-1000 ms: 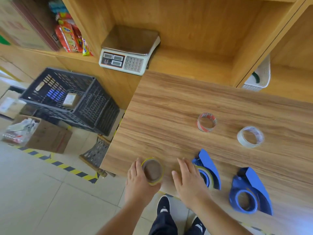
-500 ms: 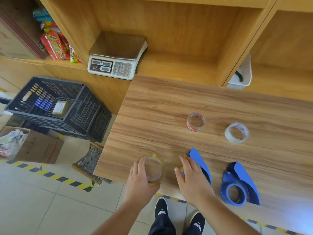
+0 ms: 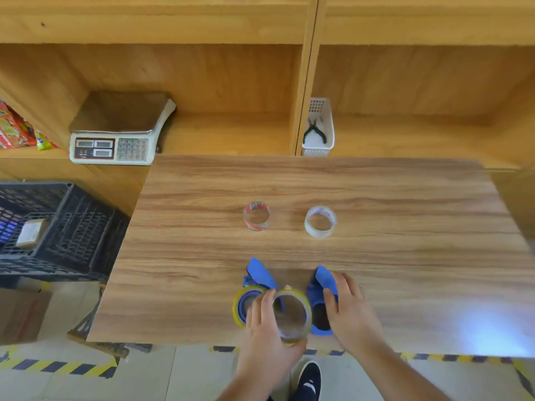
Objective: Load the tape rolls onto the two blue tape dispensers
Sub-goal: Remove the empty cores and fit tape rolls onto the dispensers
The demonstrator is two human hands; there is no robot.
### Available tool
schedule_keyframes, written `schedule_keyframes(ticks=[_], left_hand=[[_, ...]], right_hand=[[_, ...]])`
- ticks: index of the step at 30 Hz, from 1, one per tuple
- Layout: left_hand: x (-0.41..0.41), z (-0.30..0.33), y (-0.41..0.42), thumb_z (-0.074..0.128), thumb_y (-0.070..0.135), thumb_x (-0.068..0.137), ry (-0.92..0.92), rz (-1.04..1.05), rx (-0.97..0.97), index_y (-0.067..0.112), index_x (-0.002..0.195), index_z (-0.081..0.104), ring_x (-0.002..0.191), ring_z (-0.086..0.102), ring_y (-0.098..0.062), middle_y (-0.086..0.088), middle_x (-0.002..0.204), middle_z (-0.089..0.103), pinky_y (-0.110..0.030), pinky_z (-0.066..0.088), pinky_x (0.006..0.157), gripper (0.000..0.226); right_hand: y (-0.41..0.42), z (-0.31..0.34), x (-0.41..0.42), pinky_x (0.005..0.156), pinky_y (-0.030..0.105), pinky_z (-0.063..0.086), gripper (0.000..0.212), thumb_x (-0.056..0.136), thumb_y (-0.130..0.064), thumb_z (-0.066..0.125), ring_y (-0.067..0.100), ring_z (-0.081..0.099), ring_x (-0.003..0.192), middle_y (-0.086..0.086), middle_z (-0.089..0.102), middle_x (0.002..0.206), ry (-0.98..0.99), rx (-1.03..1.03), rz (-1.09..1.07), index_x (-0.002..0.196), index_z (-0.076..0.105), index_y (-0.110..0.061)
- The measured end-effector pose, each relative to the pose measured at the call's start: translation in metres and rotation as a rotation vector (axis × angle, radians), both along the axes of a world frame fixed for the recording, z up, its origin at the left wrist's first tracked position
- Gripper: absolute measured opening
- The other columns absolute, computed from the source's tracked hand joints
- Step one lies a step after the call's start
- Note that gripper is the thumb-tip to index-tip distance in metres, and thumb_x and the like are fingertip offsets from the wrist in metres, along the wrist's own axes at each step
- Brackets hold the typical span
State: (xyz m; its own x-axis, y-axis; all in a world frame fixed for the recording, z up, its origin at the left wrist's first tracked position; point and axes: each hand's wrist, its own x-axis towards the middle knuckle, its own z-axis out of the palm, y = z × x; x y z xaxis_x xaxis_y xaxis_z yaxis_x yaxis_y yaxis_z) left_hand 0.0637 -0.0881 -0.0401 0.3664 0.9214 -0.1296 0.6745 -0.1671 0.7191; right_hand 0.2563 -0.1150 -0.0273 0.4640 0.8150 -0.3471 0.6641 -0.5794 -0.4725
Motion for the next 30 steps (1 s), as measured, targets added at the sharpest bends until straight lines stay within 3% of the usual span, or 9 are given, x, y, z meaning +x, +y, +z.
schedule_keyframes(ticks=[10, 15, 19, 26, 30], left_hand=[[0.079, -0.014, -0.037, 0.081, 0.049, 0.067, 0.095, 0.08, -0.164, 0.017, 0.153, 0.023, 0.138, 0.03, -0.015, 0.007, 0.143, 0.035, -0.028, 0.034, 0.111, 0.109], [0.095, -0.025, -0.039, 0.083, 0.041, 0.064, 0.148, 0.128, -0.166, 0.016, 0.148, 0.03, 0.128, 0.041, -0.02, 0.003, 0.132, 0.043, -0.027, 0.039, 0.101, 0.103], [0.102, -0.033, -0.04, 0.084, 0.041, 0.067, 0.159, 0.153, -0.203, 0.016, 0.15, 0.027, 0.129, 0.038, -0.019, 0.003, 0.135, 0.041, -0.028, 0.039, 0.102, 0.103], [0.106, -0.05, -0.039, 0.085, 0.038, 0.065, 0.198, 0.176, -0.241, 0.015, 0.15, 0.028, 0.13, 0.041, -0.023, 0.0, 0.137, 0.044, -0.032, 0.043, 0.102, 0.105], [0.108, -0.059, -0.039, 0.087, 0.039, 0.064, 0.21, 0.181, -0.248, 0.014, 0.15, 0.028, 0.13, 0.043, -0.024, -0.002, 0.139, 0.044, -0.033, 0.045, 0.1, 0.107]], right_hand=[[-0.037, -0.017, 0.05, 0.113, 0.042, 0.039, 0.051, 0.104, -0.034, 0.044, 0.028, 0.044, 0.137, 0.007, 0.049, 0.149, 0.115, -0.041, -0.113, 0.151, 0.041, -0.017], [-0.04, -0.024, 0.058, 0.114, 0.037, 0.034, 0.068, 0.095, -0.049, 0.014, 0.022, 0.033, 0.145, 0.0, 0.034, 0.161, 0.14, -0.142, 0.0, 0.154, 0.034, -0.02], [-0.037, -0.02, 0.058, 0.121, 0.038, 0.028, 0.057, 0.105, -0.041, 0.036, 0.024, 0.032, 0.148, 0.004, 0.036, 0.161, 0.223, -0.094, -0.031, 0.157, 0.031, -0.021], [-0.036, -0.033, 0.055, 0.121, 0.041, 0.029, 0.056, 0.105, -0.04, 0.039, 0.027, 0.034, 0.147, 0.008, 0.037, 0.16, 0.266, -0.117, -0.006, 0.157, 0.031, -0.021], [-0.039, -0.036, 0.051, 0.113, 0.037, 0.039, 0.05, 0.106, -0.04, 0.035, 0.023, 0.043, 0.137, 0.001, 0.041, 0.154, 0.236, -0.133, 0.007, 0.153, 0.033, -0.024]])
